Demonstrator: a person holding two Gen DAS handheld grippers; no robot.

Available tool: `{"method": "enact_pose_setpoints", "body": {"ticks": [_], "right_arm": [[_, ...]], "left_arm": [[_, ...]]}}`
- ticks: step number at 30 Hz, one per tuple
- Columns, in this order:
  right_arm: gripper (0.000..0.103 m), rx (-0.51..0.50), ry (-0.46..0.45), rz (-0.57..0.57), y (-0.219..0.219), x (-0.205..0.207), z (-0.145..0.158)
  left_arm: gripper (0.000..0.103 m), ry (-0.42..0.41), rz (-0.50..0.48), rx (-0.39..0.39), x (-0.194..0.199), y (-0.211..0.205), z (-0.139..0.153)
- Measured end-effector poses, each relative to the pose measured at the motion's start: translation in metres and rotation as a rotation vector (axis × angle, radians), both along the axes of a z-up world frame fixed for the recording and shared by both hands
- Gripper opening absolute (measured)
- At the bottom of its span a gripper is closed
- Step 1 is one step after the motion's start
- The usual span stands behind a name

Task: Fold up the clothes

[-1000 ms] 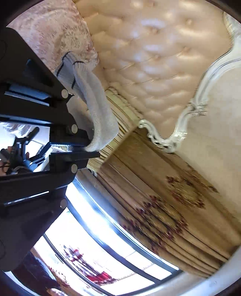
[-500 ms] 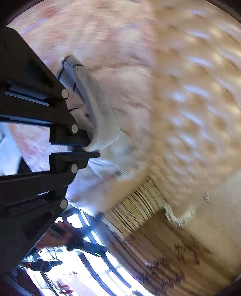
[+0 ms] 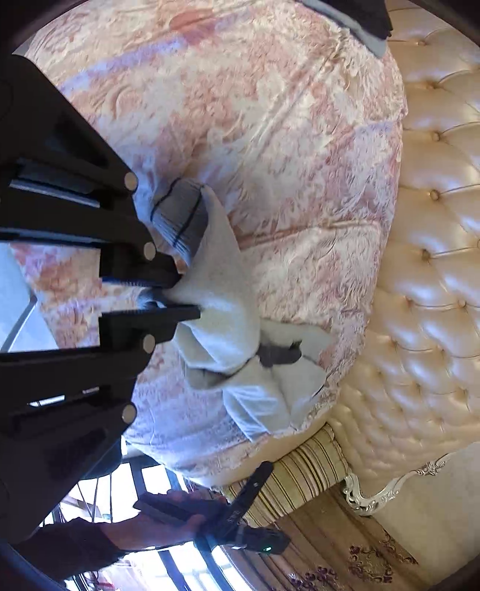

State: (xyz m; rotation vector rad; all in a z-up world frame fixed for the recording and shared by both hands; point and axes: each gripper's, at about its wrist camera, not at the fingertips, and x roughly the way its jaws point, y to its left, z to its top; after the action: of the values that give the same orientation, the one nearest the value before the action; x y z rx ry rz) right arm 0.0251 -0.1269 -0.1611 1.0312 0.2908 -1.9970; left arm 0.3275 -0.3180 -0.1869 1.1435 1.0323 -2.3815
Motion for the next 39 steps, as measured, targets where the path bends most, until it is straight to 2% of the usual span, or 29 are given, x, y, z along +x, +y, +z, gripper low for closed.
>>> {"method": "enact_pose_setpoints", "body": {"ticks": [1, 2, 3, 5, 7, 10, 13, 15, 16, 19, 21, 27, 29, 31, 33, 37, 38, 39], "right_arm": [[0.098, 0.006, 0.009, 0.011, -0.006, -0.004, -0.002], [0.098, 0.014, 0.018, 0.02, -0.011, -0.008, -0.004], [0.098, 0.026, 0.03, 0.02, -0.016, -0.013, -0.007], [0.098, 0.038, 0.034, 0.021, -0.022, -0.024, -0.01], [0.1, 0.049, 0.035, 0.017, -0.026, -0.035, -0.012], [0.101, 0.048, 0.041, 0.01, -0.028, -0.051, -0.013], [0.101, 0.064, 0.034, -0.001, -0.03, -0.071, -0.017], [0.101, 0.077, 0.035, -0.004, -0.032, -0.084, -0.018], [0.101, 0.085, 0.034, 0.004, -0.036, -0.092, -0.019], [0.101, 0.116, 0.051, 0.052, -0.054, -0.11, -0.016], [0.101, 0.117, 0.05, 0.088, -0.065, -0.118, -0.013], [0.101, 0.115, 0.021, 0.178, -0.09, -0.129, -0.005], [0.101, 0.121, 0.022, 0.192, -0.096, -0.13, -0.006], [0.101, 0.13, 0.026, 0.198, -0.101, -0.13, -0.009], [0.101, 0.143, 0.033, 0.201, -0.104, -0.131, -0.012], [0.101, 0.16, 0.031, 0.207, -0.111, -0.131, -0.019], [0.101, 0.163, 0.03, 0.21, -0.112, -0.131, -0.02], [0.101, 0.167, 0.032, 0.213, -0.113, -0.13, -0.021]], "left_arm": [[0.033, -0.017, 0.002, -0.016, 0.0, -0.002, -0.002], [0.051, -0.031, 0.008, -0.036, -0.001, -0.004, -0.002], [0.063, -0.034, 0.018, -0.057, -0.001, -0.007, 0.0], [0.075, -0.02, 0.039, -0.085, -0.001, -0.013, 0.008], [0.076, 0.015, 0.06, -0.103, -0.002, -0.02, 0.019], [0.082, 0.138, 0.066, -0.076, -0.011, -0.031, 0.041], [0.084, 0.243, -0.002, 0.05, -0.045, -0.039, 0.044], [0.083, 0.293, -0.038, 0.172, -0.07, -0.043, 0.032], [0.083, 0.276, -0.045, 0.23, -0.085, -0.046, 0.02], [0.071, 0.232, -0.074, 0.399, -0.126, -0.052, -0.022], [0.062, 0.193, -0.058, 0.493, -0.136, -0.056, -0.05], [0.059, 0.13, 0.008, 0.627, -0.144, -0.062, -0.099], [0.059, 0.1, 0.011, 0.642, -0.147, -0.06, -0.109], [0.056, 0.113, -0.004, 0.674, -0.152, -0.059, -0.113], [0.043, 0.126, -0.026, 0.688, -0.156, -0.06, -0.112], [0.03, 0.075, -0.101, 0.627, -0.169, -0.049, -0.104], [0.021, 0.064, -0.114, 0.606, -0.171, -0.046, -0.102], [0.018, 0.063, -0.13, 0.572, -0.171, -0.042, -0.097]]}}
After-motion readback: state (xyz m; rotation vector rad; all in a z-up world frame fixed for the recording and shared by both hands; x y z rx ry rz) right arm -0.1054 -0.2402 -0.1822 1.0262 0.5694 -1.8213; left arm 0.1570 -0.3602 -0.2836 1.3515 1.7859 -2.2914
